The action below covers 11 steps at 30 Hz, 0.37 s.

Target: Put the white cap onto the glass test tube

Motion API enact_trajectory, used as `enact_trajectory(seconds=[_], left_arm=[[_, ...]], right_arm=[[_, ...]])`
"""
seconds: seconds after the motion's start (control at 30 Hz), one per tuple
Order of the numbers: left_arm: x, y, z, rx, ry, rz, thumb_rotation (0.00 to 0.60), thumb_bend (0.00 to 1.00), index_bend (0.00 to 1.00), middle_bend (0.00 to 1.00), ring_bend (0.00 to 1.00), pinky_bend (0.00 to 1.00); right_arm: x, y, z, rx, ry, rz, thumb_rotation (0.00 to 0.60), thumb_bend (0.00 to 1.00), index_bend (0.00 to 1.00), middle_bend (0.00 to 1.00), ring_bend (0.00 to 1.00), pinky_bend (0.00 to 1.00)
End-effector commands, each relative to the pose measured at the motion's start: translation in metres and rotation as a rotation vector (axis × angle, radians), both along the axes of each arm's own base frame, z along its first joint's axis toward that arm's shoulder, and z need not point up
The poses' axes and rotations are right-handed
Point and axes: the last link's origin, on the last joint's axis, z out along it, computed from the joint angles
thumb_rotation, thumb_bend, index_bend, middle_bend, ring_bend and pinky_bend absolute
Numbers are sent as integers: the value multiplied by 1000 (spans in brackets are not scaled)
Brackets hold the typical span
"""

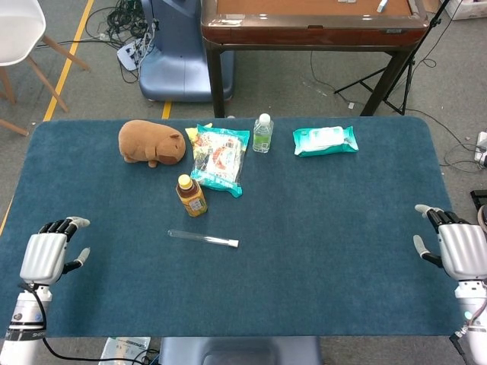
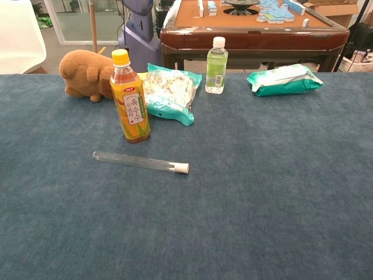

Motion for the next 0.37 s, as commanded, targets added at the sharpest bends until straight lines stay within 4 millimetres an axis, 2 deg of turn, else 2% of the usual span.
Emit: enact_trajectory(seconds=[0.03,0.37], left_arm=[[-1,-4,-2,-6,-10,9,600,257,319,315,306,292],[0,-9,-4,18,-14,4,600,257,321,315,306,292]], right_arm=[[-6,1,2,9,-28,-30,600,358,266,365,366,560],[-13,4,-1,34,-62,-49,600,358,266,365,360,561]])
